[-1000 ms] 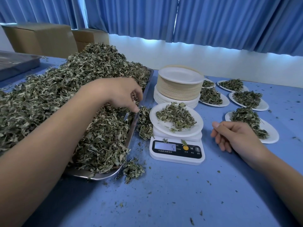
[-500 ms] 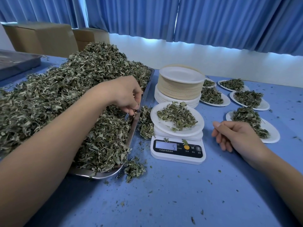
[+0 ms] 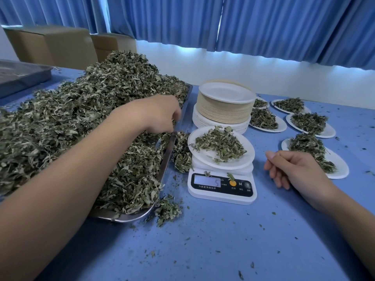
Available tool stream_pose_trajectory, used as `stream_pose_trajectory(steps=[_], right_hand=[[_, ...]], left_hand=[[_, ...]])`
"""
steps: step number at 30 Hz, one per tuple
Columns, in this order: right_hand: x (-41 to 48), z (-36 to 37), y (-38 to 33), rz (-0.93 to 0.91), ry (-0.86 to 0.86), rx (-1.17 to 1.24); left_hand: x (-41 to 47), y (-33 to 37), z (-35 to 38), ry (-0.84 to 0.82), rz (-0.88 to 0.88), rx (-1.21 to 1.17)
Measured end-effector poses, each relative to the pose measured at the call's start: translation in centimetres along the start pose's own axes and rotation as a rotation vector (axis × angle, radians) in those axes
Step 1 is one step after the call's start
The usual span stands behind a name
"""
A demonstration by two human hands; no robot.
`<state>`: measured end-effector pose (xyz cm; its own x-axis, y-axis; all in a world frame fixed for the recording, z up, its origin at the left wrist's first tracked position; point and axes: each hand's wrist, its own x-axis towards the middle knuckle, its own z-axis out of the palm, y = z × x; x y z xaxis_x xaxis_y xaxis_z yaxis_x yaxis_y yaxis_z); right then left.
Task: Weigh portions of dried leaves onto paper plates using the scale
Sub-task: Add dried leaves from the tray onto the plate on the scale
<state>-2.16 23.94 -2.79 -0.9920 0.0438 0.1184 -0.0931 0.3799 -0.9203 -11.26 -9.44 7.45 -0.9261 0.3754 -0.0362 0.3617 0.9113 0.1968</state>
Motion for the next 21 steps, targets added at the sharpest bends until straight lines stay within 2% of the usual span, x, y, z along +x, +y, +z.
stream_pose_trajectory(steps=[4,6,11,17,19,21], right_hand=[[0.0,0.0,0.0,0.0,-0.003,0.0],[0.0,0.1,-0.1,0.001,-0.006,0.0],[-0.1,0.1,-0.1,-0.003,-0.002,0.005],[-0.2,0.1,-0.2,-0.006,-0.004,0.002],[-0.2,0.1,-0.2,-0.005,-0.005,0.003],[-0.2,0.1,-0.1,-0.002,-0.005,0.001]], left_hand=[[-0.8,-0.7,0.6,-0.33,-0.119,0.229],[-0.9,-0.8,1.1,-0.372,-0.119,0.259],[-0.9,-0.6,1.0,-0.268,-0.145,0.175],[-0.9,0.2,-0.8,0.137,-0.151,-0.011],[-1.0,0.4,-1.1,0.173,-0.136,-0.014],[-1.2,0.6,-1.1,0.125,-0.136,-0.015]])
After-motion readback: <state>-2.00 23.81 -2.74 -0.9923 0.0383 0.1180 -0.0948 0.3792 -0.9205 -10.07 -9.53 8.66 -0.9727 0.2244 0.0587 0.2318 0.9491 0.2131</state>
